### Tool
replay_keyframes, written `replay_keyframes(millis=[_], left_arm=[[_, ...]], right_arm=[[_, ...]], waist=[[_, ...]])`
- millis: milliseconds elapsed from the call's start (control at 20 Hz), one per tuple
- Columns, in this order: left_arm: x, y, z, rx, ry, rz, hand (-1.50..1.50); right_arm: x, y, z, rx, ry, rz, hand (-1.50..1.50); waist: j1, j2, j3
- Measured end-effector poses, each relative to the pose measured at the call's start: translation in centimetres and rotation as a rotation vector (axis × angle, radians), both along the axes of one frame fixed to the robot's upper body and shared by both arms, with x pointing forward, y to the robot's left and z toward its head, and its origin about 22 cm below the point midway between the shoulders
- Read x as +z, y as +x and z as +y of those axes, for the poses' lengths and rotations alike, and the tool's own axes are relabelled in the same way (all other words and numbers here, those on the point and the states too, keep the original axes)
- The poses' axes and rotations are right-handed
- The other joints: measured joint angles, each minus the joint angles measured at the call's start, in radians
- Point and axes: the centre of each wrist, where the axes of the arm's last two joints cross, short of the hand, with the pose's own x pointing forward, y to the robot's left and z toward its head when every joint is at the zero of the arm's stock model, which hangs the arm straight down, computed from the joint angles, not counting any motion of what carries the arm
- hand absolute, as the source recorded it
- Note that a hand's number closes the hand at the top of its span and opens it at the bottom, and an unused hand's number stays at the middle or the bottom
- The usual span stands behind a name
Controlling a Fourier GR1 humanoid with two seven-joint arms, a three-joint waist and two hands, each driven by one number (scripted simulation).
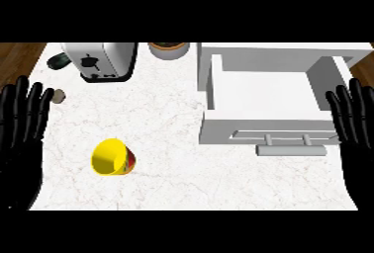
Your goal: Pick up the cup, place it into the drawer and close the drawer
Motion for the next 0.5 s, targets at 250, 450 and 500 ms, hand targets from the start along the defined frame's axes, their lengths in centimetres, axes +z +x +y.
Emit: replay_keyframes(millis=[250,450,500], left_arm=[[0.0,0.0,0.8,-0.240,-0.007,0.027,-1.50],[-1.9,-0.1,1.4,-0.415,-0.103,0.168,-1.50],[-1.8,0.2,1.9,-0.437,-0.125,0.197,-1.50]], right_arm=[[0.5,0.2,0.0,-0.005,0.000,-0.011,-1.50],[-0.1,0.2,0.1,0.055,-0.023,0.053,-1.50],[-0.2,0.5,0.0,0.067,-0.027,0.066,-1.50]], waist=[[0.005,-0.026,0.021],[0.006,-0.030,0.026],[0.006,-0.031,0.027]])
